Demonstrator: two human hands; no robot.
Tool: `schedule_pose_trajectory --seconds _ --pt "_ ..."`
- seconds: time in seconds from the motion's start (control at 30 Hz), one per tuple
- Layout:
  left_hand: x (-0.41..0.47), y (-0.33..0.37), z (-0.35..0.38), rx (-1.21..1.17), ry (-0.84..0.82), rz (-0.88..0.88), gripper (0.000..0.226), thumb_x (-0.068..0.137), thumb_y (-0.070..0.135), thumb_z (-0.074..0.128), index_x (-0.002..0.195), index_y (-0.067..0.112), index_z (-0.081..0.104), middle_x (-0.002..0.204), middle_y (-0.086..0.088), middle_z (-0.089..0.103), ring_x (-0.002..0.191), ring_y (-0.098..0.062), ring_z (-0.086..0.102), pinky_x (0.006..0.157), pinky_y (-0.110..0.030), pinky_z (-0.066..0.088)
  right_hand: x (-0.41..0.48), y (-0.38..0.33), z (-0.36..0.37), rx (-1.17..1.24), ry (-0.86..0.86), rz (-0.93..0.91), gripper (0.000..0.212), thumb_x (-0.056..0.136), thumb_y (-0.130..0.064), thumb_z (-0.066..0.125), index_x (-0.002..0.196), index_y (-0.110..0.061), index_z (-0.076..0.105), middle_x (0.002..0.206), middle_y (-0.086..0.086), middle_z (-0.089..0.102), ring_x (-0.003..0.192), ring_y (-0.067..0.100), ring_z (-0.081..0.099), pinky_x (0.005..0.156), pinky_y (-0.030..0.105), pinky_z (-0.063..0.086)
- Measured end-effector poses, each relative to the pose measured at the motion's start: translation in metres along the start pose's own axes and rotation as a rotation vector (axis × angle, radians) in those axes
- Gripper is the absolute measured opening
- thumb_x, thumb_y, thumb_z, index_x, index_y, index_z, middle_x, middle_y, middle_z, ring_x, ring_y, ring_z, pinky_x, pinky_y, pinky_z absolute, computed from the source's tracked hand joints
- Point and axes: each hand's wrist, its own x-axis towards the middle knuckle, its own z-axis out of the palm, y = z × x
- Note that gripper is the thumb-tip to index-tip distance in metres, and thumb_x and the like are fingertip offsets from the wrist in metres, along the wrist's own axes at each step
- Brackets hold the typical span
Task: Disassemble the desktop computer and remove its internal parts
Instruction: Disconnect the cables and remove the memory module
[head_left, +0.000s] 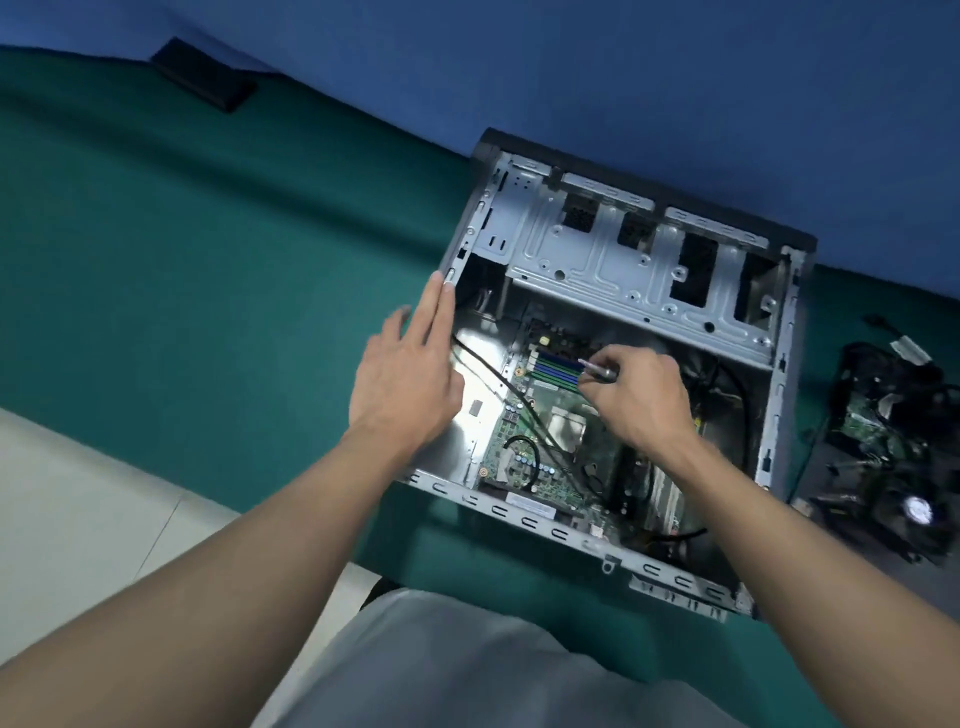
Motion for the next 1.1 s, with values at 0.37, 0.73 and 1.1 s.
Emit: schedule_pose_trajectory --seconds 0.37,0.73,1.1 --pt "-0.04 0.156 0.011 -0.212 -0.11 0.22 0.043 0.093 0.029 0.049 0.134 0.014 0.053 0.14 -0.003 0.054 0.127 -0.02 0.047 0.107 -0.038 0.033 -0.061 0.115 -0.089 0.25 0.412 0.218 0.004 0.077 -0.024 0.066 0.073 -0.024 0.067 0.061 -0.007 0.06 0.057 0.014 0.053 0.06 0.024 0.038" --pt "-0.058 0.191 0.027 -0.113 -0.24 0.157 0.037 0.097 0.035 0.046 0.13 0.022 0.055 0.098 -0.006 0.071 0.079 -0.023 0.061 0.068 -0.032 0.043 -0.111 0.205 -0.015 0.328 0.111 0.542 0.006 0.082 -0.022 0.067 0.079 -0.019 0.07 0.083 0.006 0.07 0.079 0.027 0.064 0.073 0.035 0.054" --pt "-0.063 0.191 0.026 -0.076 -0.25 0.052 0.03 0.094 0.032 0.044 0.117 0.023 0.063 0.1 -0.007 0.07 0.073 -0.024 0.046 0.065 -0.033 0.037 -0.091 0.206 0.004 0.416 0.038 0.617 0.011 0.086 -0.022 0.063 0.076 -0.02 0.065 0.086 0.008 0.067 0.084 0.03 0.064 0.08 0.042 0.055"
